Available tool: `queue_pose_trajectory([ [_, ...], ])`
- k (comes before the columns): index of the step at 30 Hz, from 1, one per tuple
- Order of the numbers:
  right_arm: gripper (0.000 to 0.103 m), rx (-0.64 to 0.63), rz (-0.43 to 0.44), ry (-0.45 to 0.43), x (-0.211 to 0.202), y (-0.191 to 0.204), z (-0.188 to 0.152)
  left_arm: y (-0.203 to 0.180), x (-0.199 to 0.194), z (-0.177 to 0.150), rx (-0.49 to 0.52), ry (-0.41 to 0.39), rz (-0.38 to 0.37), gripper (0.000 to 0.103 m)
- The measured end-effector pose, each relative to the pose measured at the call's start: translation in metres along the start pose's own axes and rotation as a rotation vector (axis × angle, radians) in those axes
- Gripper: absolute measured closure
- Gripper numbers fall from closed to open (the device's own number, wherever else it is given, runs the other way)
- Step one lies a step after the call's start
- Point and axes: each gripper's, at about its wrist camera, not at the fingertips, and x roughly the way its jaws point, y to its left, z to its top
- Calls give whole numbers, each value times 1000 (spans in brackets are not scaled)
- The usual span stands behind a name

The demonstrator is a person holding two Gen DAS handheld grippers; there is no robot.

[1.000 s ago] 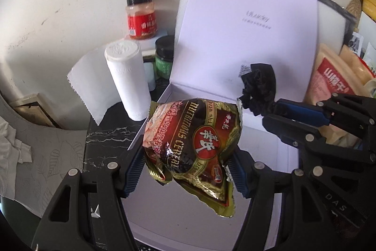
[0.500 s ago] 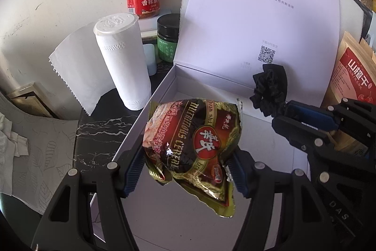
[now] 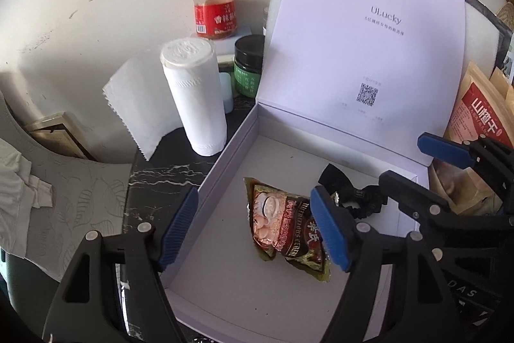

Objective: Organize objects
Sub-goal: 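Open both tools to drop the packet and scrunchie into the box, then withdraw both open tools from the box back toward the pile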

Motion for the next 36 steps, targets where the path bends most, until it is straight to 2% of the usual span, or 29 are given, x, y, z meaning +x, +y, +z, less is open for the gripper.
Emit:
queue_pose_trajectory([
  [12, 44, -15, -13, -67, -59, 2, 5, 6, -70, 0, -27, -77, 25, 32],
  [15, 44, -27, -21, -86, -78, 4, 4, 6, -89, -2, -44, -82, -2, 31],
  [18, 44, -41, -27, -105, -95, 5, 3, 4, -105, -6, -52, -95, 6, 31],
  [29, 44, -70, -45, -152, -156, 8, -9, -15, -175, -26, -36, -150, 43, 31],
  [36, 43, -71, -39, -179, -191, 11, -24, -28, -220, -50, -18, -179, 83, 27],
])
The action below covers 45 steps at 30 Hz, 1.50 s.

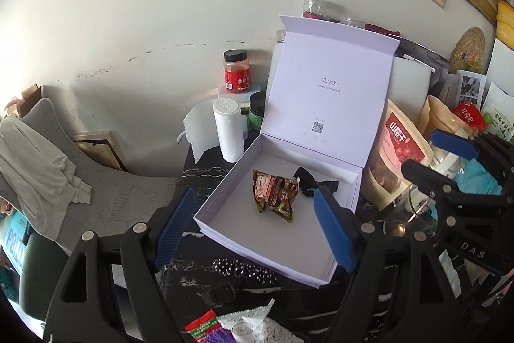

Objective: Organize objects
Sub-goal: 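Withdraw both open tools from the box back toward the pile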

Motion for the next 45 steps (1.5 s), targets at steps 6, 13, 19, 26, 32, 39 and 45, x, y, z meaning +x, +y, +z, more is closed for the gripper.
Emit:
queue_pose_trajectory([
  [6, 43, -8, 8, -16, -21, 6, -8, -7, -36, -19, 7, -13, 19, 27],
  [13, 42, -32, 32, -30, -44, 17, -23, -13, -65, -40, 0, -20, 30, 27],
  [19, 42, -47, 47, -32, -60, 24, -38, -17, -81, -62, -13, -17, 12, 27],
  [26, 41, -72, 75, -24, -73, 36, -57, -18, -97, -92, -37, -5, 29, 27],
  [32, 41, -88, 110, -12, -81, 48, -77, -15, -110, -120, -91, 4, 22, 27],
  [39, 41, -120, 156, 20, -84, 60, -100, -14, -122, -151, -112, 24, 42, 27],
  [45, 41, -139, 207, 39, -84, 70, -116, -13, -130, -175, -135, 42, 48, 27],
])
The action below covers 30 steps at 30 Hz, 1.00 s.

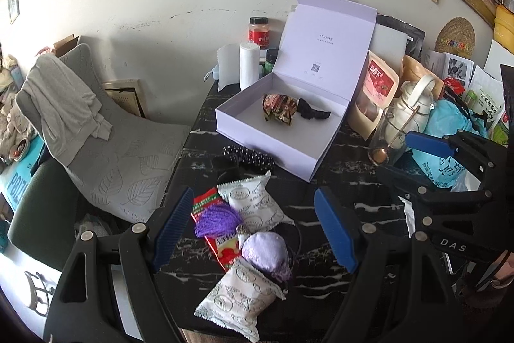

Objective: Organize objects
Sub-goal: 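Withdraw both open tools from the box back toward the pile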

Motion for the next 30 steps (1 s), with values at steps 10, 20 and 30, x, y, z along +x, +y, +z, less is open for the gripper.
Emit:
queue_pose_trajectory([
  [10, 41, -58, 80, 39, 9, 28, -19, 7, -3, -46, -29, 48, 4, 25],
  [20, 41, -81, 179, 107, 35, 52, -40, 26, 10, -88, -93, 108, -11, 24],
  [30, 41, -95, 248, 170, 62, 70, -62, 34, 30, -119, -102, 128, -32, 24],
])
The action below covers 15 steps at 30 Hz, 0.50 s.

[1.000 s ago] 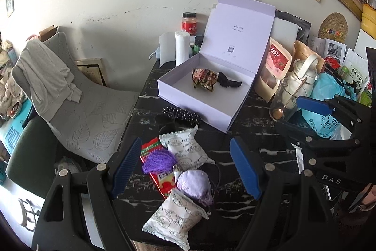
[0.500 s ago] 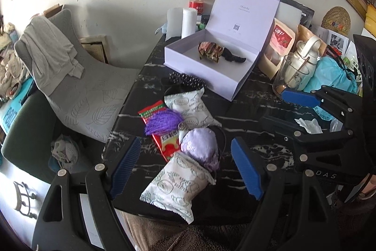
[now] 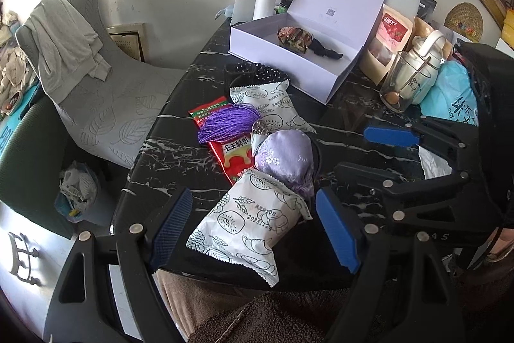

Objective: Organize objects
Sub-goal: 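Withdraw both open tools from the box back toward the pile, then grasp the purple sachet with the right tool while the left tool grasps the white snack packet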

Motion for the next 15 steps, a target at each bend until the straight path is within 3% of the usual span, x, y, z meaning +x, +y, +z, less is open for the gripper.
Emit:
queue_pose_trajectory([
  [15, 41, -23, 76, 57, 45, 7, -1, 20, 35, -19, -3, 48, -61, 24],
])
